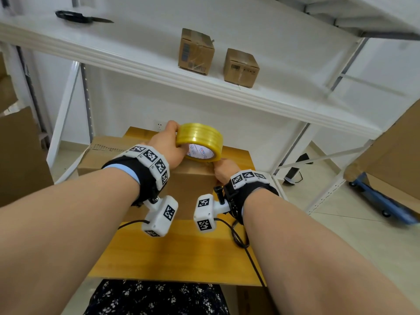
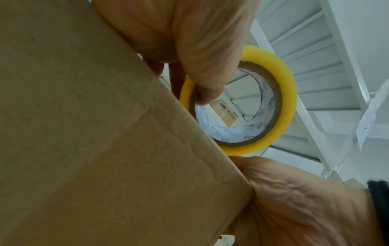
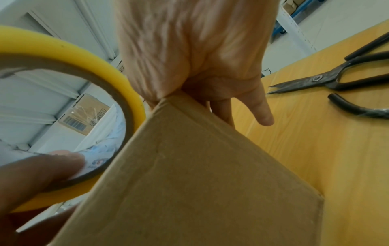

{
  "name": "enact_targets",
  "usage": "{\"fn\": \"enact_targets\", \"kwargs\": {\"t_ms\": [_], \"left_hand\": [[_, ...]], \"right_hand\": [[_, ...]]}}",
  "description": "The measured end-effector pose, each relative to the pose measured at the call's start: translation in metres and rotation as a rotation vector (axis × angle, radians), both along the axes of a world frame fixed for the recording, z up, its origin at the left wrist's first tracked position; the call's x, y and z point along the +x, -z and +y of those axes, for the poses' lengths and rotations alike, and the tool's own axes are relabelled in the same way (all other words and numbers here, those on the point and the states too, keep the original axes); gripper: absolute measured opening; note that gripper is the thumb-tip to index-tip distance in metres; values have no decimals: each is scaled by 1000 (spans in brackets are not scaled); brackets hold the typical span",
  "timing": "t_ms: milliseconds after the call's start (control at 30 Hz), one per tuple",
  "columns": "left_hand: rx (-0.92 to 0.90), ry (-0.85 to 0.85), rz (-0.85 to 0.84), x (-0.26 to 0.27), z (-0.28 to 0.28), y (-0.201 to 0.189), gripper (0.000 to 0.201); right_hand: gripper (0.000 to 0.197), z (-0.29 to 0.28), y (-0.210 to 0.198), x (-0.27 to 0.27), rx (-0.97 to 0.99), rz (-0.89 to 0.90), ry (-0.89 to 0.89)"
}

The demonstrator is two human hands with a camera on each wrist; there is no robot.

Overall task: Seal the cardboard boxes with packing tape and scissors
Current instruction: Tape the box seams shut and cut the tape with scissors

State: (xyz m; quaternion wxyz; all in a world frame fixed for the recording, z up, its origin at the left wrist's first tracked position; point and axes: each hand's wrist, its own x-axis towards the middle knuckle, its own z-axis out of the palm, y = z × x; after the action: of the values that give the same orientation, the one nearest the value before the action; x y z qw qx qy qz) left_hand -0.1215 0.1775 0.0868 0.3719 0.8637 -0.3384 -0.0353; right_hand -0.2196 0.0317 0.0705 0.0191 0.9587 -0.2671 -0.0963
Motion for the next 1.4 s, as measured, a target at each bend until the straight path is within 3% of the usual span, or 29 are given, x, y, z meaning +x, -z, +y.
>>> {"fn": "enact_targets", "kwargs": {"t_ms": [267, 433, 533, 633, 667, 833, 900, 967, 1033, 1133, 1267, 1400], "left_hand": [[11, -71, 10, 8, 10, -6, 30], [38, -109, -32, 20, 27, 0, 38], [246, -125, -78, 27, 34, 10, 53], [419, -78, -109, 31, 33, 15, 74], [429, -58, -107, 30, 31, 15, 78], [385, -11, -104, 4, 7, 10, 67], [382, -12, -96, -3, -3, 10, 66], [381, -20, -95, -4, -8, 11, 66], [374, -28, -90, -2, -8, 12, 63], [384, -24, -101, -1, -7, 12, 62], [470, -60, -107, -4, -11, 11, 79], [480, -113, -79, -6, -20, 6, 69]], "right_hand": [[45, 8, -6, 2, 107, -70, 116], [44, 9, -3, 2, 376, -321, 314], [58, 10, 0, 1, 590, -460, 418], [54, 9, -2, 0, 552, -436, 397], [46, 9, -4, -2, 483, -348, 366], [46, -12, -18, -17, 224, -99, 251], [34, -22, -20, -26, 302, -133, 363], [39, -21, -19, -30, 422, -237, 429], [42, -22, -15, -22, 396, -256, 471], [38, -12, -12, -14, 266, -243, 326], [33, -8, -11, -11, 186, -186, 248], [31, -7, -13, -8, 110, -84, 187]]}}
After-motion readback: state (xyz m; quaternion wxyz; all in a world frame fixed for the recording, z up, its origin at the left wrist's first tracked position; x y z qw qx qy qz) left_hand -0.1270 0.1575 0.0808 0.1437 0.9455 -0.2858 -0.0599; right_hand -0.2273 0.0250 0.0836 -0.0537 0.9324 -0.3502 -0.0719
